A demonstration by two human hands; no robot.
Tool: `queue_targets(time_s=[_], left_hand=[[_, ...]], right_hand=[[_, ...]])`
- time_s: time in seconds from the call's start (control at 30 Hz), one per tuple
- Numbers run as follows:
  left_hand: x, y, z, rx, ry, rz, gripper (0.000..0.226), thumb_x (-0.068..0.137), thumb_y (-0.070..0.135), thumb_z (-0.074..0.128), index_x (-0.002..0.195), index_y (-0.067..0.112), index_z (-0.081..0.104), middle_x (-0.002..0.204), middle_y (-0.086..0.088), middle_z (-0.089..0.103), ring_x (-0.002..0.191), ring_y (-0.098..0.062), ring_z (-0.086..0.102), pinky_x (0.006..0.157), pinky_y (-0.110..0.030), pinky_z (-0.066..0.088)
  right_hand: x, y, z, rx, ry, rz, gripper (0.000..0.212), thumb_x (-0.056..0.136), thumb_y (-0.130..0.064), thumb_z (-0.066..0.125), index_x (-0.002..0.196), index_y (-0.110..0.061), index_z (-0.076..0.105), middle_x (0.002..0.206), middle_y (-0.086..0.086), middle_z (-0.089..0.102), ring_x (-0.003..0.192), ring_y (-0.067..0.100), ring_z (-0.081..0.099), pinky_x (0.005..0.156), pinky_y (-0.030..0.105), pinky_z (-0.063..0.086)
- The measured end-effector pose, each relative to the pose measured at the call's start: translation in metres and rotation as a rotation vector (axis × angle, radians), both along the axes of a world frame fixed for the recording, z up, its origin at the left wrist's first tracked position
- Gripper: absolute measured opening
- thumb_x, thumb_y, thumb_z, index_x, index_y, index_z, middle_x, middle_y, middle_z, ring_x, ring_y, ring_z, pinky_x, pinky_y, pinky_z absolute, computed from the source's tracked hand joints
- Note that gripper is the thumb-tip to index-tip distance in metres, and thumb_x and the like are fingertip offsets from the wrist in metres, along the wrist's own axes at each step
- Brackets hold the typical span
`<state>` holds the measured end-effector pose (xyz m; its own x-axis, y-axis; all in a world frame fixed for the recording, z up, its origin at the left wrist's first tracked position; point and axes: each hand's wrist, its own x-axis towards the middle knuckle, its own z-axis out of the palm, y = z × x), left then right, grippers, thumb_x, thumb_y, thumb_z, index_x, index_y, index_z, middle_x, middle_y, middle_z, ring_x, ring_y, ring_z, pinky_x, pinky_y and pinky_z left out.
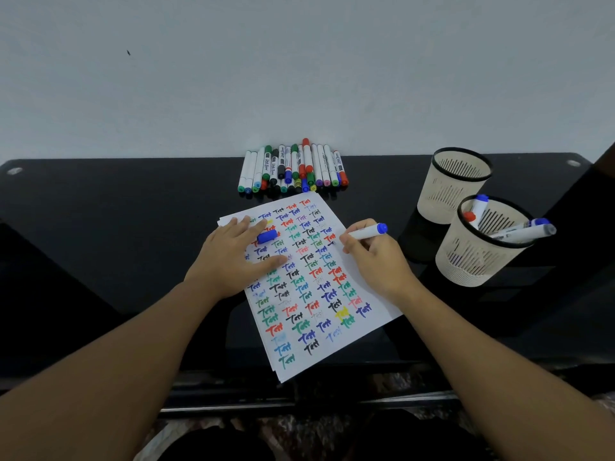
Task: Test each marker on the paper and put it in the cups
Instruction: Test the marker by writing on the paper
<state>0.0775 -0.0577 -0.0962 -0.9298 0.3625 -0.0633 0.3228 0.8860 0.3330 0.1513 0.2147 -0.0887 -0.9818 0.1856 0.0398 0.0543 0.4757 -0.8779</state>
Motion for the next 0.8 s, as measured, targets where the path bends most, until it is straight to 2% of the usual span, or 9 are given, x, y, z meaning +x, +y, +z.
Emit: queue_targets(time_s=[0.2,0.37,0.8], left_hand=[[0.0001,-0.0003,-0.0002,0.003,-0.008,0.011,0.104,0.073,0.096,0.041,0.16,0.043,0.019,0.17,0.006,0.012,0.157,-0.019,0.006,0.126,-0.046,0.007],[0.0006,0.0001,0.0002,0.008,-0.008,0.01,0.103,0.073,0.095,0.042,0.16,0.043,0.02,0.17,0.006,0.012,0.156,-0.019,0.006,0.126,-0.046,0.007],[0.001,0.0005,0.0006,0.015,-0.008,0.013,0.102,0.074,0.094,0.043,0.159,0.043,0.021,0.17,0.005,0.013,0.156,-0.019,0.007,0.126,-0.046,0.007]], right_hand=[[0.0011,0.0011,0.0011,0.01,-0.017,0.009,0.009,0.105,-0.035,0.06,0.103,-0.026,0.061,0.096,0.002,0.068,0.093,0.024,0.066,0.088,0.049,0.056],[0.0032,0.0019,0.0015,-0.025,-0.004,-0.028,0.012,0.106,-0.033,0.058,0.101,-0.023,0.06,0.092,0.001,0.069,0.092,0.019,0.068,0.088,0.043,0.056],[0.0008,0.002,-0.0003,0.005,0.007,-0.046,0.01,0.106,-0.033,0.058,0.104,-0.024,0.058,0.094,0.001,0.069,0.091,0.017,0.068,0.086,0.042,0.056]])
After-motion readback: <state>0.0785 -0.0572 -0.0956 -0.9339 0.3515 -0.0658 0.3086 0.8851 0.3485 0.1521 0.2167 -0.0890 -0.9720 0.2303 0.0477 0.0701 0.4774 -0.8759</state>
